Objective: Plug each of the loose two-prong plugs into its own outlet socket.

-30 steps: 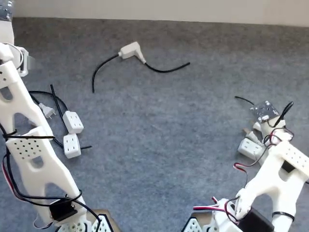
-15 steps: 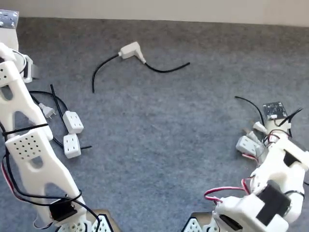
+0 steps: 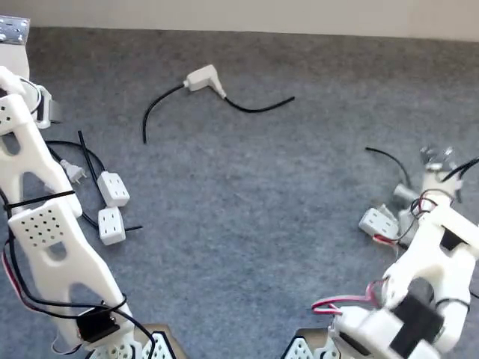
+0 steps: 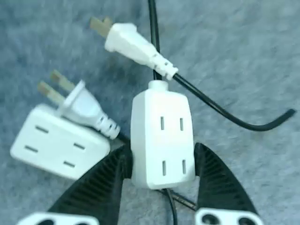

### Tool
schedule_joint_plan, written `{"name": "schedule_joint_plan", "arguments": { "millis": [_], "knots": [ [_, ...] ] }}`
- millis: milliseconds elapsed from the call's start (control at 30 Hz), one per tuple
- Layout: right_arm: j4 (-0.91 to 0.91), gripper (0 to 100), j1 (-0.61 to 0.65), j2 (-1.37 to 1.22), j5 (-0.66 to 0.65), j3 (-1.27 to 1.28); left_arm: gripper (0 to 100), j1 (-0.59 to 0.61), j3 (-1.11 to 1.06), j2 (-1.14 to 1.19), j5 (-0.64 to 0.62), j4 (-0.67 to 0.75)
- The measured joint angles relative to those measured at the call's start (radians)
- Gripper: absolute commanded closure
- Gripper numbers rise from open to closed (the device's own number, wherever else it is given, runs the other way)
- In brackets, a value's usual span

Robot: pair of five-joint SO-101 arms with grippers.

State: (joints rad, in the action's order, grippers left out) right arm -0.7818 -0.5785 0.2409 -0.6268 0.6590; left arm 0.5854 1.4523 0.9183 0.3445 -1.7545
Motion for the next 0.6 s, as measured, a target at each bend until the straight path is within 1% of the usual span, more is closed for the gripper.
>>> {"name": "schedule_joint_plan", "arguments": {
  "millis": [133, 233, 300, 367, 433, 533, 600],
  "knots": [
    [-0.08, 84.4, 0.002, 0.178, 0.055, -0.058, 77, 0.011, 0.0, 0.0, 0.0, 0.0],
    [-0.196, 84.4, 0.028, 0.308, 0.074, -0.107, 77, 0.015, 0.0, 0.0, 0.0, 0.0],
    [-0.293, 84.4, 0.071, 0.388, 0.118, -0.135, 77, 0.023, 0.0, 0.0, 0.0, 0.0],
    [-0.396, 84.4, 0.133, 0.451, 0.183, -0.161, 77, 0.029, 0.0, 0.0, 0.0, 0.0],
    [-0.497, 84.4, 0.222, 0.502, 0.269, -0.175, 77, 0.029, -0.003, 0.0, 0.0, 0.0],
    [-0.615, 84.4, 0.374, 0.523, 0.436, -0.18, 77, 0.041, -0.003, 0.0, 0.0, 0.0],
    [-0.647, 84.4, 0.482, 0.526, 0.551, -0.18, 77, 0.06, -0.003, 0.0, 0.0, 0.0]
  ]
}}
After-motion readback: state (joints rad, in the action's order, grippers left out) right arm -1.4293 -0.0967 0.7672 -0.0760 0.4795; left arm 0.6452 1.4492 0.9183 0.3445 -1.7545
